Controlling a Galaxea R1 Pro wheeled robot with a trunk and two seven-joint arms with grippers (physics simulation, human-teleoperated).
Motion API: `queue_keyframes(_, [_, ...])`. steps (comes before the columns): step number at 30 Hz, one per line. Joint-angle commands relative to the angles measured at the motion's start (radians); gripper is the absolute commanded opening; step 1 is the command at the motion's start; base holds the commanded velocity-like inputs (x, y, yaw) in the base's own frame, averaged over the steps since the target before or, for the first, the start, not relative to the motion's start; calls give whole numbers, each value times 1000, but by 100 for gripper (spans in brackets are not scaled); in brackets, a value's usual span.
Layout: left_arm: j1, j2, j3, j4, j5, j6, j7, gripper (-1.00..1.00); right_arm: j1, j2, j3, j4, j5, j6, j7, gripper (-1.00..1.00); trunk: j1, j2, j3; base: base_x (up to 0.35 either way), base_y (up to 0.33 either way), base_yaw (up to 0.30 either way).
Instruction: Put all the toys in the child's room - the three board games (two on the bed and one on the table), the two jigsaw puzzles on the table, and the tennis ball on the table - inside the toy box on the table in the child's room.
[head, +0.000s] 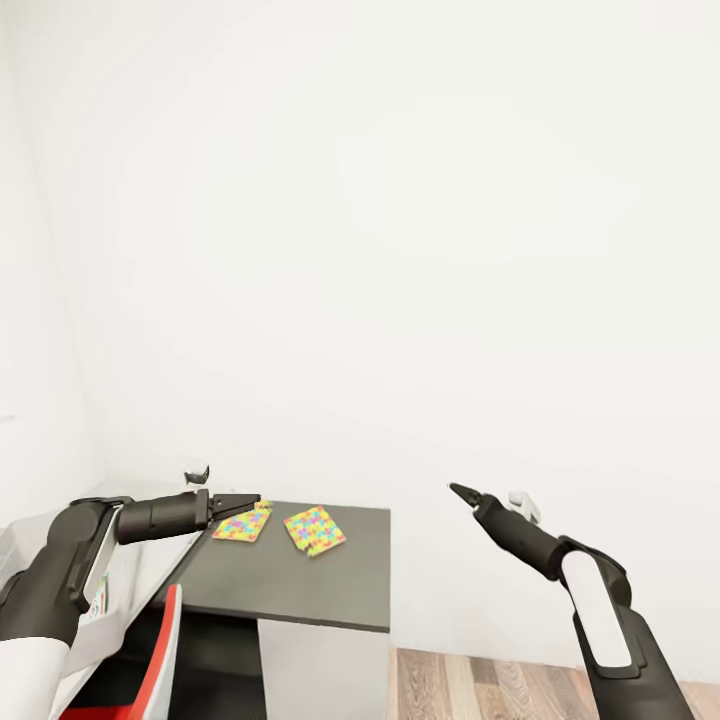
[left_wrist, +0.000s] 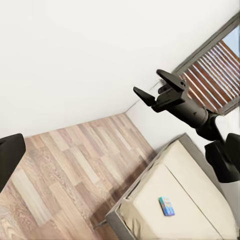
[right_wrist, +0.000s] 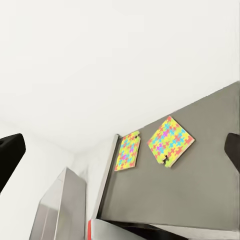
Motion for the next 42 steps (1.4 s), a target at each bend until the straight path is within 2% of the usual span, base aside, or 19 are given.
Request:
queue_keyframes(1, [0,0,0,0,1,10,-3,100,-1,0,-3,2,5,5,7,100,0,-1,1,-165,0,-200])
queue_keyframes(14, [0,0,0,0,1,10,-3,100,-1,-1,-9,35,5,-18,5,100,0,-1,18,-27,0,-200])
queue_keyframes(25, [0,0,0,0,0,10,-3,100,-1,0,-44,50,5,-21,5,100,0,-1,33,0,0,-200])
queue_keyframes(42, [0,-1,-2,0,-1,10,-1,100,-1,-1,-52,75,5,-21,4,100,0,-1,55,0,0,-200])
